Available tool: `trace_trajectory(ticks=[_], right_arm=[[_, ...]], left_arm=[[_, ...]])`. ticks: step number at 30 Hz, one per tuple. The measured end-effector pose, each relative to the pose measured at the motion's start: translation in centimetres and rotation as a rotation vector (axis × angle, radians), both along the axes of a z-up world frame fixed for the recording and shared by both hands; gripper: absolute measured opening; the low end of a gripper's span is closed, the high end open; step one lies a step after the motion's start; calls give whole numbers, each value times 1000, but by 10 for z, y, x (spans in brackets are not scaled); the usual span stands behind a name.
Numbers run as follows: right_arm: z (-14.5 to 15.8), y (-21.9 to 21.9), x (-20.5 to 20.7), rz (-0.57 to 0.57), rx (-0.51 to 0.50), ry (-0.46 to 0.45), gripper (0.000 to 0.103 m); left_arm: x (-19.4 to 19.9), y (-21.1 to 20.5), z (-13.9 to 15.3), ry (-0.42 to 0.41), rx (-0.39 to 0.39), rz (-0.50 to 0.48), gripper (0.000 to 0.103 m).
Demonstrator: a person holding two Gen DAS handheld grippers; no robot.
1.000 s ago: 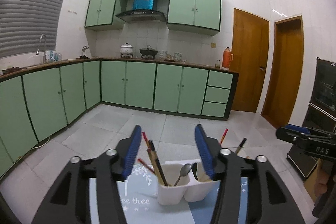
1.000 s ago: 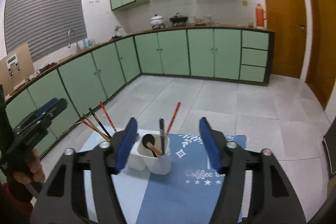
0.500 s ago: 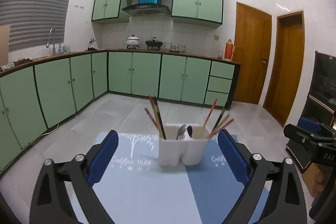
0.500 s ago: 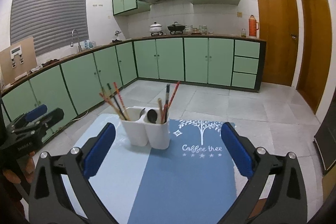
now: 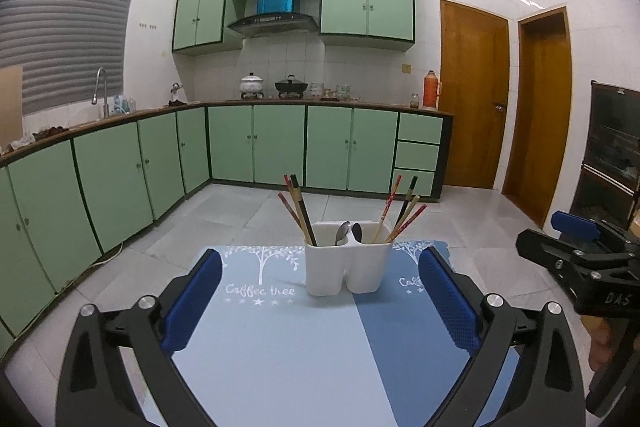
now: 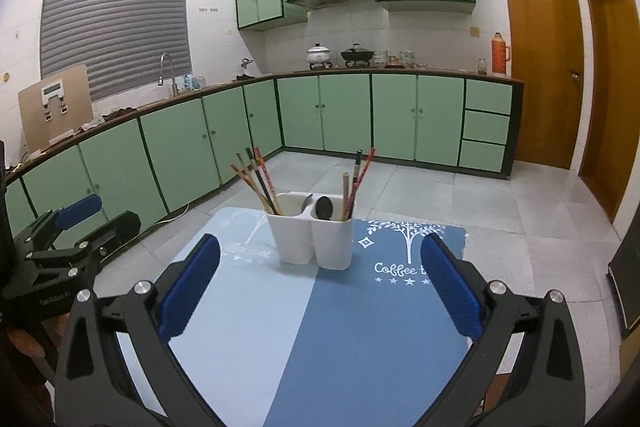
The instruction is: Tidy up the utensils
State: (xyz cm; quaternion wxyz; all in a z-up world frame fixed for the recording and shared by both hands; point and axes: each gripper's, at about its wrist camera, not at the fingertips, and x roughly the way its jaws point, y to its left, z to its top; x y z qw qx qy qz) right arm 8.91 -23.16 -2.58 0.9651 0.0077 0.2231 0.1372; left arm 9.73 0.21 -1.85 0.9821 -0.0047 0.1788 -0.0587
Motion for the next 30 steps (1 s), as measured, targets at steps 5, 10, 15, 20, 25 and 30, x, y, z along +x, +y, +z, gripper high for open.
trace_trajectory(ticks=[5,10,15,20,25,30], right_arm=[[6,4,-7,12,2,-18,98],[6,6,-11,20,-1,-24,98],[6,6,-12,21,3,-24,98],[7,8,-15,24,2,-28,98],[7,8,-16,26,1,-28,98],[7,9,-16,24,-2,-26,98]], left_arm=[[-8,-1,3,-15,0,0,97],[-14,-1,5,-22,-3,1,97],[-15,-2,5,-27,-1,1,97],[-15,-3,5,-27,-1,-1,97],[-16,-4,6,-26,0,-2,97],[-16,-4,7,-26,-1,-2,97]])
